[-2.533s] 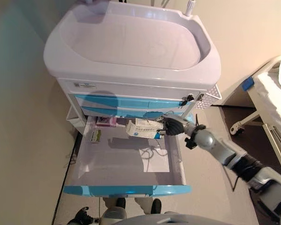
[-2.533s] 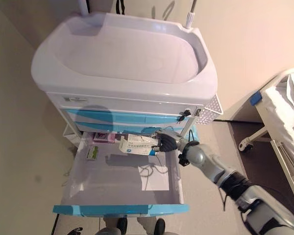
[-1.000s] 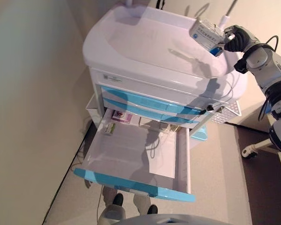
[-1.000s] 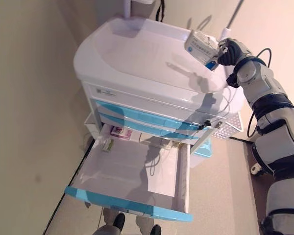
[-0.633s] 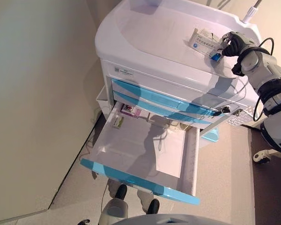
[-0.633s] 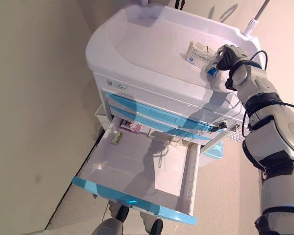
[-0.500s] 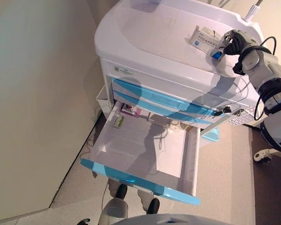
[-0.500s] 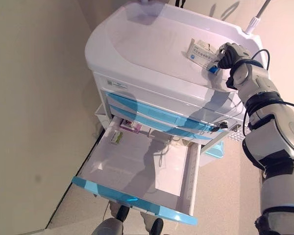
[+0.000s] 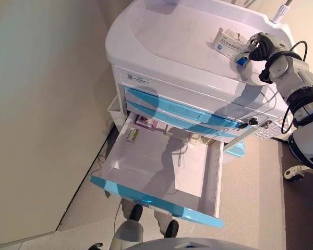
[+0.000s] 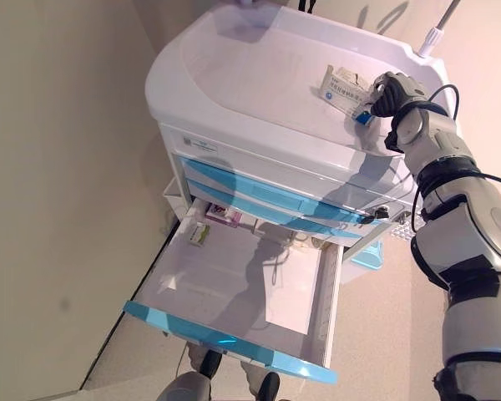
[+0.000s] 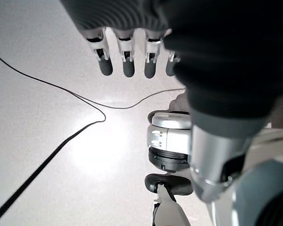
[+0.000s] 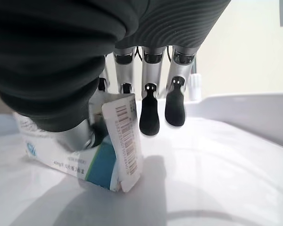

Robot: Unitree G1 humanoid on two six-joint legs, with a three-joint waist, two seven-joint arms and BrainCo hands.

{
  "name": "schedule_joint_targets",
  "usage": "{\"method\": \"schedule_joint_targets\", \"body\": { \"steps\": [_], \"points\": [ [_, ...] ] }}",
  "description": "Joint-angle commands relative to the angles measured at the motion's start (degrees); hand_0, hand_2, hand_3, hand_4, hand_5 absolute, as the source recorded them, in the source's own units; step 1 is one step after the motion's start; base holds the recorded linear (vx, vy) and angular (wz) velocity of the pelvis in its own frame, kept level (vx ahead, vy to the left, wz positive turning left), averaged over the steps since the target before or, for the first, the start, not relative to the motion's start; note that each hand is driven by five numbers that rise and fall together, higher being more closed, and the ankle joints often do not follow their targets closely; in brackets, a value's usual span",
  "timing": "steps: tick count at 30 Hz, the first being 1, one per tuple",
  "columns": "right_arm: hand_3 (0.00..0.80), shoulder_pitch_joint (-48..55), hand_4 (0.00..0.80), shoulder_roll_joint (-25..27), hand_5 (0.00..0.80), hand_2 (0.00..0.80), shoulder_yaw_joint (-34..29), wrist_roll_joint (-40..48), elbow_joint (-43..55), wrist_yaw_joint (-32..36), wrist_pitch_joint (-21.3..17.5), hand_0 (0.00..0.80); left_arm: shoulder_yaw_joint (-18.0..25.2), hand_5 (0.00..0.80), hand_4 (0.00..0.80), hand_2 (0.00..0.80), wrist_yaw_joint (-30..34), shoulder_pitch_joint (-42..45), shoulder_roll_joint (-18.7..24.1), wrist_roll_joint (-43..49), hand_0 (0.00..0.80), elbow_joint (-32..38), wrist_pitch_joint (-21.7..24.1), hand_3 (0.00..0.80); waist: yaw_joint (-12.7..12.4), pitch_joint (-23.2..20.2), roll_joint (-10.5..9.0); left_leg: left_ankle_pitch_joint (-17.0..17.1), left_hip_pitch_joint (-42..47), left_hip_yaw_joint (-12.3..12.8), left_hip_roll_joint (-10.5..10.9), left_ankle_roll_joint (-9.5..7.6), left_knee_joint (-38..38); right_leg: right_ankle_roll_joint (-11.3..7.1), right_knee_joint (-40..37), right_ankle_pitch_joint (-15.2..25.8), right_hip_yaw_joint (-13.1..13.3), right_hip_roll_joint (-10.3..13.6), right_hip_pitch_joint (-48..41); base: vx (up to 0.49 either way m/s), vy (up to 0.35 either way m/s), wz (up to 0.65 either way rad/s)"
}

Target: Open the drawer and pick up the medicine

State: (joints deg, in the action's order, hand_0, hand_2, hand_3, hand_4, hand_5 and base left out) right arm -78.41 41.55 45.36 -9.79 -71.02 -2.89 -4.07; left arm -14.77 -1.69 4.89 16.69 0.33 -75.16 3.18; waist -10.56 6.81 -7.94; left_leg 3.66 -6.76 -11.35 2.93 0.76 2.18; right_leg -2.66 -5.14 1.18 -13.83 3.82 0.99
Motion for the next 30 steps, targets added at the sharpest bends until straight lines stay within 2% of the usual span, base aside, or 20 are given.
{"method": "schedule_joint_targets", "body": {
  "steps": [1, 7, 12, 14, 15, 19, 20, 23, 26, 28, 29, 30],
  "points": [
    [0.000, -1.8, 0.000, -0.6, 0.000, 0.000, 1.2, -0.5, -1.8, -1.0, 0.4, 0.000, -1.9, 0.000, 0.000, 0.000, -0.6, -1.0, 0.1, -1.6, 0.000, -1.6, 0.2, 0.000, -0.9, -0.3, -0.62, -0.4, 0.7, 0.9, 1.6, -1.26, 2.0, -1.53, 4.2, -0.1, -0.4, -0.4, 1.5, 0.000, 0.000, 0.00],
    [0.000, -2.7, 0.000, 0.4, 0.000, 0.000, 0.1, 1.2, 0.8, -2.7, -0.1, 0.000, -1.5, 0.000, 0.000, 0.000, -0.6, -0.8, 0.3, -1.5, 0.000, -1.7, 0.3, 0.000, -0.5, -0.6, -0.78, -0.6, 1.3, 1.2, 1.4, -1.22, 2.0, -1.56, 4.1, -0.1, -0.3, -0.5, 1.0, 0.000, 0.000, 0.00],
    [0.000, -2.5, 0.000, 4.2, 0.000, 0.000, -4.2, 5.6, 6.8, -7.2, -1.2, 0.000, -0.8, 0.000, 0.000, 0.000, -0.8, -0.5, 0.6, -1.2, 0.000, -1.6, 0.5, 0.000, 0.0, -1.2, -0.62, -0.9, 1.9, 1.5, 1.2, -1.34, 2.1, -1.59, 4.1, -0.3, -0.2, -0.5, 0.5, 0.000, 0.000, 0.00],
    [0.000, -0.8, 0.000, 8.0, 0.000, 0.000, -9.1, 7.5, 13.3, -11.5, -2.2, 0.000, -0.1, 0.000, 0.000, 0.000, -1.1, -0.4, 0.6, -0.9, 0.000, -1.5, 0.7, 0.000, 0.5, -1.8, -0.27, -1.2, 2.6, 1.7, 1.2, -1.45, 2.2, -1.76, 4.0, -0.3, -0.2, -0.4, 0.0, 0.000, 0.000, 0.00],
    [0.000, -0.5, 0.000, 8.1, 0.000, 0.000, -9.4, 7.5, 13.5, -11.5, -2.1, 0.000, -0.1, 0.000, 0.000, 0.000, -1.1, -0.4, 0.7, -0.9, 0.000, -1.5, 0.7, 0.000, 0.4, -1.7, -0.36, -1.2, 2.6, 1.7, 1.2, -1.45, 2.2, -1.76, 4.0, -0.3, -0.2, -0.4, -0.1, 0.000, 0.000, 0.00],
    [0.000, 3.5, 0.000, 13.3, 0.000, 0.000, -18.5, 13.3, 18.0, -17.2, -4.4, 0.000, 0.4, 0.000, 0.000, 0.000, -1.6, -0.2, 0.9, -0.3, 0.000, -1.0, 1.1, 0.000, 0.7, -2.9, 0.36, -1.7, 3.8, 1.9, 1.2, -1.61, 2.3, -1.87, 3.9, -0.5, -0.4, -0.3, -1.2, 0.007, 0.006, 0.02],
    [0.000, 3.8, 0.000, 13.4, 0.000, 0.000, -18.8, 13.3, 18.1, -17.2, -4.4, 0.000, 0.4, 0.000, 0.000, 0.000, -1.6, -0.2, 1.0, -0.3, 0.000, -1.0, 1.1, 0.000, 0.6, -2.9, 0.27, -1.7, 3.8, 1.9, 1.2, -1.61, 2.3, -1.87, 3.9, -0.5, -0.4, -0.4, -1.3, -0.004, 0.009, 0.05],
    [0.000, 7.2, 0.000, 14.4, 0.000, 0.000, -25.5, 19.6, 19.5, -19.4, -6.5, 0.000, 0.6, 0.000, 0.000, 0.000, -1.7, 0.1, 0.8, 0.0, 0.000, -1.1, 1.0, 0.000, 1.3, -3.7, 0.97, -2.0, 4.7, 2.8, 1.1, -1.72, 2.4, -2.01, 3.8, -0.6, 0.1, -0.3, -2.0, 0.000, 0.000, 0.00],
    [0.000, 10.1, 0.000, 14.3, 0.000, 0.000, -29.3, 22.9, 19.4, -20.0, -7.2, 0.000, 0.7, 0.000, 0.000, 0.000, -1.7, 0.2, 0.5, 0.2, 0.000, -1.3, 0.8, 0.000, 2.0, -4.1, 1.38, -2.1, 5.2, 3.6, 1.0, -1.77, 2.5, -2.06, 3.8, -0.6, 0.6, -0.3, -2.3, -0.007, 0.021, -0.06],
    [0.000, 14.3, 0.000, 13.0, 0.000, 0.000, -33.7, 27.9, 20.2, -19.7, -8.0, 0.000, 0.5, 0.000, 0.000, 0.000, -1.8, 0.4, -0.1, 0.9, 0.000, -1.5, 0.4, 0.000, 3.3, -4.6, 2.11, -2.4, 6.0, 5.3, 0.9, -1.87, 2.5, -2.24, 3.5, -0.2, 1.9, -0.3, -2.4, -0.030, 0.040, -0.20],
    [0.000, 14.7, 0.000, 13.0, 0.000, 0.000, -34.0, 27.9, 20.4, -19.6, -8.0, 0.000, 0.5, 0.000, 0.000, 0.000, -1.8, 0.4, 0.0, 0.9, 0.000, -1.5, 0.4, 0.000, 3.1, -4.6, 2.00, -2.4, 6.1, 5.4, 0.9, -1.88, 2.6, -2.24, 3.5, -0.2, 2.1, -0.3, -2.5, -0.052, 0.053, -0.32],
    [0.000, 18.4, 0.000, 11.7, 0.000, 0.000, -36.6, 29.2, 22.4, -19.5, -8.2, 0.000, 0.7, 0.000, 0.000, 0.000, -1.7, 0.6, -0.6, 1.4, 0.000, -1.7, 0.1, 0.000, 4.3, -4.7, 2.82, -2.6, 6.6, 6.9, 0.9, -1.97, 2.5, -2.31, 3.4, 0.2, 3.5, -0.4, -2.3, -0.049, 0.043, -0.40]
  ]
}}
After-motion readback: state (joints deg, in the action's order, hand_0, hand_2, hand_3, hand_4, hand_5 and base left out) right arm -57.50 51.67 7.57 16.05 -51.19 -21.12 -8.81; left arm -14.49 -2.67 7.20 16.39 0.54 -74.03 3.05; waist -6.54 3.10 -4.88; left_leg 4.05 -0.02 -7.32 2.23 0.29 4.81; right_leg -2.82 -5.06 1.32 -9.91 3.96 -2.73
